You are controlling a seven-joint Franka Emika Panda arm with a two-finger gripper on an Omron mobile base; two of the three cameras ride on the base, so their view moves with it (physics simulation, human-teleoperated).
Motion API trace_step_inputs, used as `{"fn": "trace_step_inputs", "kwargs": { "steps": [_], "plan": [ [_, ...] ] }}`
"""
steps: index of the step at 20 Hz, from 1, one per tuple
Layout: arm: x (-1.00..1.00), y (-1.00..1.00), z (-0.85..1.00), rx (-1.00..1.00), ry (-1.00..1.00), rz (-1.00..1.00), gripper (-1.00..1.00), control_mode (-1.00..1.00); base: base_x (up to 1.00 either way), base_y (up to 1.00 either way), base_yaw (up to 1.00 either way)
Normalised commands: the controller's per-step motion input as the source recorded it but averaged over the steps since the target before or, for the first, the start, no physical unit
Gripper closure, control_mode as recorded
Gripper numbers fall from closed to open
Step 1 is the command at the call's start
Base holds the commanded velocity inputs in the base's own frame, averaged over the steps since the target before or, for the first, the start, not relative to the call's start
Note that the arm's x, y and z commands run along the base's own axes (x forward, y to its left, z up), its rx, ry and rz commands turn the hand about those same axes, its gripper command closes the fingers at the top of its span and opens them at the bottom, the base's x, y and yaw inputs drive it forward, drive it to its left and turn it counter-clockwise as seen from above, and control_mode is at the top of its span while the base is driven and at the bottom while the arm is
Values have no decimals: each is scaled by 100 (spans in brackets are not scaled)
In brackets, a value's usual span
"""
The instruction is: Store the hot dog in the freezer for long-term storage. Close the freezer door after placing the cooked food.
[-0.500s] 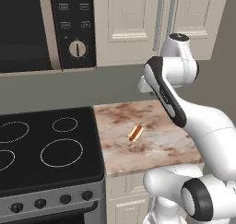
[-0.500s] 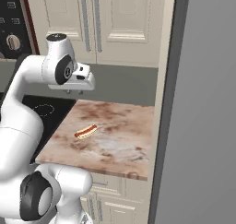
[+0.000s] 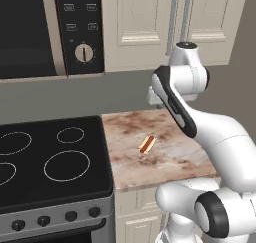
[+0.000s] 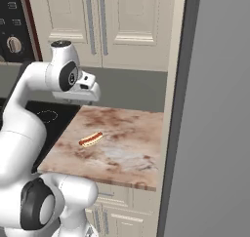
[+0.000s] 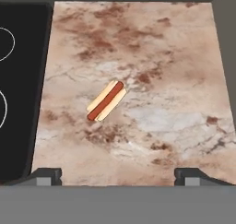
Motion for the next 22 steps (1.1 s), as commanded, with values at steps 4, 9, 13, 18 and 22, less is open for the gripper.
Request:
{"fn": "trace_step_inputs", "kwargs": {
  "steps": [4, 9, 13, 18, 22],
  "plan": [
    [0, 1, -61, 1, 0, -26, -100, -100, 0, 0, 0],
    [0, 1, -55, 2, 0, -29, -100, -100, 0, 0, 0],
    [0, 0, -63, 0, 0, -28, -100, -100, 0, 0, 0],
    [5, 6, -56, 5, 4, -21, -100, -100, 0, 0, 0],
    [1, 19, -38, 7, 0, -17, -100, -100, 0, 0, 0]
  ]
}}
